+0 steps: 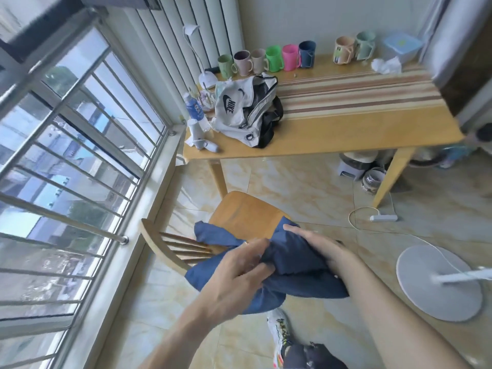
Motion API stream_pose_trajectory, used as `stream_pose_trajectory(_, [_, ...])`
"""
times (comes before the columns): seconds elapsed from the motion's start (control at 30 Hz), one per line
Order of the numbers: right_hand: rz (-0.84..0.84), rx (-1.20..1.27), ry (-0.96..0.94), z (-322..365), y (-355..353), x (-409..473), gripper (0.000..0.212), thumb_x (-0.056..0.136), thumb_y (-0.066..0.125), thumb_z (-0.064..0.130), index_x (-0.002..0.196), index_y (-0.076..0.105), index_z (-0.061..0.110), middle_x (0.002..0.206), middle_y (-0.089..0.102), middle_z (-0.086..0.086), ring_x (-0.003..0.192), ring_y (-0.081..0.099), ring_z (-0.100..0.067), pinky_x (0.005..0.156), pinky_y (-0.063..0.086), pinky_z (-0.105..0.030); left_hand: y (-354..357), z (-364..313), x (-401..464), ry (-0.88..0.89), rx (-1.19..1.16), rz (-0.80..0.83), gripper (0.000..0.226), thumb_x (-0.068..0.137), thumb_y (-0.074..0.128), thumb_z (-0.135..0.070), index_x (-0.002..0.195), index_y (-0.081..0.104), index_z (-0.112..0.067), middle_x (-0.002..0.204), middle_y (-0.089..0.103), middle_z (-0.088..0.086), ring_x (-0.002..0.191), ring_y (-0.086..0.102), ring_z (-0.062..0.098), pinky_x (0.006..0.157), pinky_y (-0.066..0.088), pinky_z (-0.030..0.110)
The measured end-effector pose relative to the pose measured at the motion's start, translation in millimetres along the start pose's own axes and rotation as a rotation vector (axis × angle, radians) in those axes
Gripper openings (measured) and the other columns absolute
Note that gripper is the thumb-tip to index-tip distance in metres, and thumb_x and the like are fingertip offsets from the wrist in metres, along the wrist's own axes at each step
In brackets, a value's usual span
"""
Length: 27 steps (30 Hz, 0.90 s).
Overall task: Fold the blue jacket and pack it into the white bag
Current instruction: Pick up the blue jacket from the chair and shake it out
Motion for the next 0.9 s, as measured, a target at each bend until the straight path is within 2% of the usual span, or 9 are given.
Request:
stream_pose_trajectory(0.13, [0.074,0.102,-0.294,0,14,-54,0.012,0.085,0.073,0.002,0.087,0.063,0.008,0.074,0.060,-0.007,0.056,0.056,-0.015,0.050,0.047,-0.020,9,-19,-26,0.063,0.012,-0.078,0.015,0.083,0.053,-0.011,0.072,0.042,-0.011,0.072,0.038,0.005,0.073,0.040,0.017,0.071,0.032,0.039])
stream_pose_trajectory(0.23, [-0.021,0.195,-0.633,8,15,-123,0.020,0.092,0.069,0.003,0.078,0.078,0.015,0.077,0.075,-0.009,0.065,0.070,-0.021,0.063,0.055,-0.031,12,-21,-37,-0.021,-0.028,-0.135,0.019,0.083,0.059,-0.033,0.075,0.064,-0.016,0.077,0.064,-0.002,0.081,0.060,0.017,0.086,0.050,0.043])
stream_pose_trajectory(0.3, [-0.045,0.188,-0.853,12,14,-177,0.019,0.094,0.068,0.008,0.089,0.081,0.021,0.094,0.079,-0.013,0.084,0.073,-0.026,0.080,0.057,-0.040,17,-34,-45,-0.076,-0.071,-0.195,0.047,0.075,0.065,-0.074,0.087,0.072,-0.028,0.091,0.076,-0.009,0.095,0.070,0.020,0.101,0.052,0.055])
stream_pose_trajectory(0.37, [-0.074,0.073,-1.052,15,17,-225,0.018,0.095,0.066,0.005,0.101,0.078,0.017,0.107,0.078,-0.016,0.094,0.071,-0.024,0.088,0.056,-0.039,25,-64,-54,-0.076,-0.099,-0.240,0.077,0.060,0.058,-0.097,0.095,0.070,-0.029,0.098,0.077,-0.005,0.097,0.073,0.020,0.103,0.052,0.053])
stream_pose_trajectory(0.43, [-0.112,-0.066,-1.194,12,24,-264,0.023,0.095,0.064,0.000,0.109,0.075,0.014,0.109,0.079,-0.011,0.097,0.072,-0.016,0.092,0.056,-0.033,40,-104,-61,-0.039,-0.186,-0.183,0.080,0.063,0.060,-0.090,0.106,0.071,-0.024,0.097,0.075,-0.002,0.092,0.074,0.017,0.100,0.056,0.049])
stream_pose_trajectory(0.53, [-0.090,-0.281,-1.309,6,32,-299,0.032,0.092,0.062,-0.002,0.118,0.070,0.016,0.116,0.077,-0.006,0.111,0.071,-0.017,0.102,0.054,-0.038,56,-155,-68,-0.018,-0.350,-0.079,0.053,0.075,0.076,-0.066,0.103,0.078,-0.021,0.099,0.080,0.004,0.090,0.076,0.019,0.088,0.061,0.037])
stream_pose_trajectory(0.67, [0.302,-0.247,-1.240,-1,25,-332,0.059,0.090,0.051,-0.011,0.144,0.052,0.013,0.146,0.060,-0.009,0.140,0.052,-0.023,0.119,0.033,-0.049,59,-196,-75,0.008,-0.538,-0.029,0.028,0.084,0.081,-0.028,0.100,0.076,-0.005,0.097,0.076,0.019,0.089,0.074,0.031,0.084,0.060,0.039])
stream_pose_trajectory(0.73, [0.367,-0.250,-1.263,-2,7,-347,0.064,0.089,0.044,-0.016,0.146,0.050,0.011,0.149,0.057,-0.009,0.143,0.048,-0.025,0.121,0.029,-0.049,61,-215,-74,0.086,-0.553,-0.051,0.019,0.090,0.076,-0.019,0.099,0.074,-0.003,0.093,0.075,0.020,0.083,0.075,0.030,0.078,0.061,0.037])
stream_pose_trajectory(0.9, [0.083,-0.151,-1.327,-1,-66,-348,0.053,0.079,0.047,-0.005,0.120,0.073,0.017,0.125,0.074,-0.005,0.124,0.065,-0.022,0.111,0.045,-0.044,65,-260,-53,0.228,-0.515,-0.240,0.008,0.098,0.067,-0.010,0.094,0.071,-0.004,0.077,0.076,0.011,0.065,0.075,0.019,0.063,0.063,0.029])
Point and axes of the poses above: each hand's wrist, its own x-axis towards the middle knuckle, its own y-axis out of the palm, z = x × y, the point moved 4 cm from there along x, towards the middle knuckle
